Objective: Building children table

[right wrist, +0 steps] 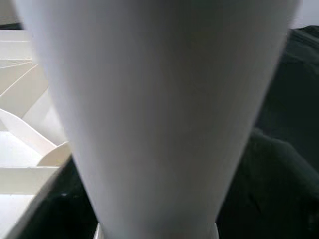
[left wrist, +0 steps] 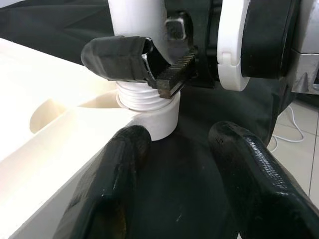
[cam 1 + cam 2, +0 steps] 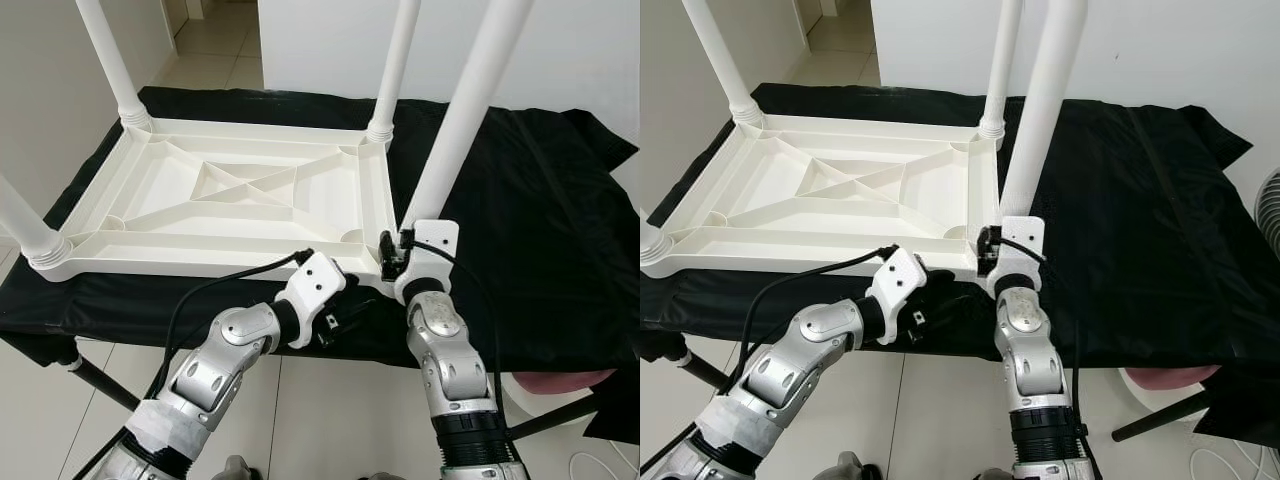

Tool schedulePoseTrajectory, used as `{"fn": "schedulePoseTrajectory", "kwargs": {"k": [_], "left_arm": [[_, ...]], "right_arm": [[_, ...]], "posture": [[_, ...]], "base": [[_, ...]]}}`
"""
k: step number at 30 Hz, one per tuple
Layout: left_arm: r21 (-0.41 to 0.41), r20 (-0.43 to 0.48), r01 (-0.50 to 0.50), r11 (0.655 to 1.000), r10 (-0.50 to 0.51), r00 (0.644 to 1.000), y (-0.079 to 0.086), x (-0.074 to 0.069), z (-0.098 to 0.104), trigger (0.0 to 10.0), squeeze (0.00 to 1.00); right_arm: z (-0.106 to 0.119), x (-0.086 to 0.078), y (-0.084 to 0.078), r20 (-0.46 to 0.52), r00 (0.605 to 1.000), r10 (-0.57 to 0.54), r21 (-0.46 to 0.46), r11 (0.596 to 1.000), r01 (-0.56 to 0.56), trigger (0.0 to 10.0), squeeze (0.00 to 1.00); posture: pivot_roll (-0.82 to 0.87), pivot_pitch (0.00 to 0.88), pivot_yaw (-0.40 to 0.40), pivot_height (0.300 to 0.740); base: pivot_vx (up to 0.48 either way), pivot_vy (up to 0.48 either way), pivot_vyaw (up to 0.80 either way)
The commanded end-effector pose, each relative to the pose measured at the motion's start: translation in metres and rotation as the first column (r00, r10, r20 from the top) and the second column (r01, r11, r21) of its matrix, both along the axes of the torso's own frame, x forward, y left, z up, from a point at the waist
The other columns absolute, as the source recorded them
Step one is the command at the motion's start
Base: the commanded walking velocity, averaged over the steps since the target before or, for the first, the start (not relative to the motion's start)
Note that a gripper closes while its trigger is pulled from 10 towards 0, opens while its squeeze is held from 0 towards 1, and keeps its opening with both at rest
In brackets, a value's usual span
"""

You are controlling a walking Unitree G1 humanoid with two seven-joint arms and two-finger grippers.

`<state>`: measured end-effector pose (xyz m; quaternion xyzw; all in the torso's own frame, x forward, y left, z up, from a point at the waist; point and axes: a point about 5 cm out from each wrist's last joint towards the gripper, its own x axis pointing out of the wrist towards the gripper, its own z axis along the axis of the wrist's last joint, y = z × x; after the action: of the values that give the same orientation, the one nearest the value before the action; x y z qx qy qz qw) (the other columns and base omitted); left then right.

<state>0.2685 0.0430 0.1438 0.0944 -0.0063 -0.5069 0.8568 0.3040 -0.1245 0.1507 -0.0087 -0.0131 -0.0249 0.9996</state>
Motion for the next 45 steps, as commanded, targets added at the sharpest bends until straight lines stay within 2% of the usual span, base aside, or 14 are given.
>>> {"fn": "schedulePoseTrajectory", "kwargs": {"k": [1,8,9,10,11,20,23,25,32,33,34,35,36,45], "left_arm": [[0.012,-0.016,0.072,0.997,-0.072,0.997,-0.002,-0.003,-0.001,10.0,0.0],[0.01,-0.013,0.073,0.997,-0.073,0.997,-0.003,-0.003,0.0,10.0,0.0],[0.009,-0.013,0.072,0.997,-0.072,0.997,-0.003,-0.002,0.0,10.0,0.0],[0.009,-0.013,0.072,0.997,-0.072,0.997,-0.003,-0.002,0.0,10.0,0.0],[0.008,-0.012,0.071,0.997,-0.071,0.997,-0.002,-0.002,0.0,10.0,0.0],[0.011,-0.01,0.067,0.998,-0.067,0.998,-0.001,-0.001,0.001,10.0,0.0],[0.011,-0.009,0.064,0.998,-0.064,0.998,0.0,-0.001,0.001,10.0,0.0],[0.01,-0.008,0.063,0.998,-0.063,0.998,-0.001,0.0,0.002,10.0,0.0],[0.011,-0.007,0.063,0.998,-0.063,0.998,0.0,0.0,0.003,10.0,0.0],[0.011,-0.006,0.062,0.998,-0.062,0.998,0.0,0.0,0.003,10.0,0.0],[0.011,-0.006,0.062,0.998,-0.062,0.998,0.0,0.0,0.003,10.0,0.0],[0.011,-0.006,0.061,0.998,-0.061,0.998,0.0,0.0,0.003,10.0,0.0],[0.011,-0.006,0.061,0.998,-0.06,0.998,0.0,0.0,0.003,10.0,0.0],[0.014,-0.011,0.064,0.998,-0.064,0.998,0.001,-0.001,0.003,10.0,0.0]], "right_arm": [[0.001,0.0,-0.001,0.009,1.0,0.005,0.01,1.0,-0.005,10.0,1.0],[0.003,0.001,-0.008,0.031,0.996,0.086,0.006,0.996,-0.087,10.0,1.0],[0.002,0.001,-0.01,0.026,0.99,0.139,-0.007,0.99,-0.139,10.0,0.16],[0.002,0.001,-0.01,0.026,0.99,0.139,-0.007,0.99,-0.139,10.0,0.16],[0.001,0.001,-0.01,0.019,0.985,0.173,-0.017,0.985,-0.173,10.0,0.0],[-0.004,0.003,-0.016,0.007,0.93,0.366,-0.055,0.929,-0.366,10.0,0.0],[-0.005,0.004,-0.017,0.0,0.892,0.452,-0.086,0.888,-0.451,10.0,0.0],[-0.001,0.012,-0.021,-0.007,0.825,0.565,-0.132,0.817,-0.561,10.0,0.0],[-0.001,0.022,-0.026,-0.052,0.76,0.647,-0.163,0.746,-0.646,10.0,0.0],[-0.003,0.023,-0.027,-0.067,0.748,0.661,-0.16,0.732,-0.662,5.9,0.0],[-0.003,0.023,-0.027,-0.067,0.748,0.661,-0.16,0.732,-0.662,5.9,0.0],[-0.005,0.024,-0.028,-0.079,0.741,0.667,-0.163,0.725,-0.669,2.0,0.0],[-0.007,0.024,-0.03,-0.091,0.733,0.674,-0.161,0.716,-0.679,0.0,0.0],[-0.017,0.023,-0.038,-0.119,0.706,0.698,-0.156,0.689,-0.708,0.0,0.0]], "posture": [[-0.1,0.02,0.004,0.74],[-0.1,0.019,0.004,0.74],[-0.1,0.019,0.004,0.74],[-0.1,0.019,0.004,0.74],[-0.1,0.019,0.004,0.74],[-0.1,0.03,0.012,0.74],[-0.1,0.03,0.012,0.74],[-0.1,0.033,0.017,0.74],[-0.09,0.033,0.023,0.74],[-0.09,0.033,0.023,0.74],[-0.09,0.033,0.023,0.74],[-0.09,0.033,0.023,0.74],[-0.09,0.033,0.023,0.74],[-0.08,0.042,0.034,0.74]], "base": [[0.0,0.0,0.0],[0.0,0.0,0.0],[0.0,0.0,0.0],[0.0,0.0,0.0],[0.0,0.0,0.0],[0.0,0.0,0.0],[0.0,0.0,0.0],[0.0,0.0,0.0],[0.0,0.0,0.0],[0.0,0.0,0.0],[0.0,0.0,0.0],[0.0,0.0,0.0],[0.0,0.0,0.0],[0.0,0.0,0.0]]}}
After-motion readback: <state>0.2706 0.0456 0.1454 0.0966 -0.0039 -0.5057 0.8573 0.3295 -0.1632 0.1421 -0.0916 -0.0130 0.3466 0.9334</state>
